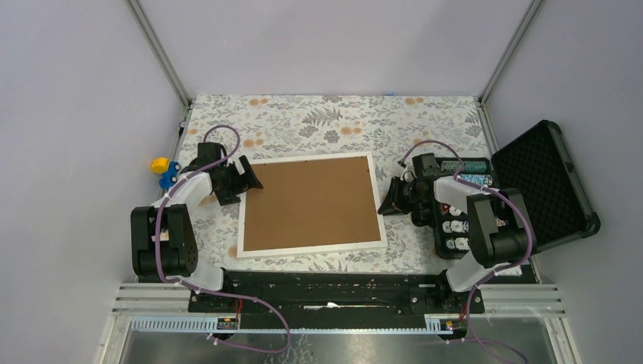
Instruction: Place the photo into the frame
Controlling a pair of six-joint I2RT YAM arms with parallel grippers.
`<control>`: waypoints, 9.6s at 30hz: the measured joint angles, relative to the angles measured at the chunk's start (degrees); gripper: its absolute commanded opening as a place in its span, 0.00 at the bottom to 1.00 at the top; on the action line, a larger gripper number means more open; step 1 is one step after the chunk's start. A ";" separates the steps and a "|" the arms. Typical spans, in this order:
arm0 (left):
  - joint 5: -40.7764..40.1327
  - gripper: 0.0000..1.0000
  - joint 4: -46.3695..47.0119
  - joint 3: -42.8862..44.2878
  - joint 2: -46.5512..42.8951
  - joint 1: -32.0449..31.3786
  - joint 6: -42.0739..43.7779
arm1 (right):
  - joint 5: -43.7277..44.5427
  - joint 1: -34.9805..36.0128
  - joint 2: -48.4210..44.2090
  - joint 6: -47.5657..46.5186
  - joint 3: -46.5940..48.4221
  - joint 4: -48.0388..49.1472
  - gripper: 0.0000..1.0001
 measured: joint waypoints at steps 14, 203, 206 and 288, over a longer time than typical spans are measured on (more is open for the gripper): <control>-0.52 0.99 1.77 -0.20 -0.11 0.59 1.07 | -3.43 0.50 4.24 0.42 2.49 0.35 0.27; 5.86 0.99 2.82 0.46 3.52 -3.08 -6.19 | 0.22 0.48 11.54 11.74 14.51 5.57 0.76; 6.05 0.99 -0.46 4.15 4.22 -1.66 -4.22 | -2.43 -4.52 11.54 11.39 14.56 6.29 0.60; 16.92 0.99 13.46 8.81 17.64 0.44 -5.44 | 37.07 18.21 31.04 4.48 51.63 -26.69 0.77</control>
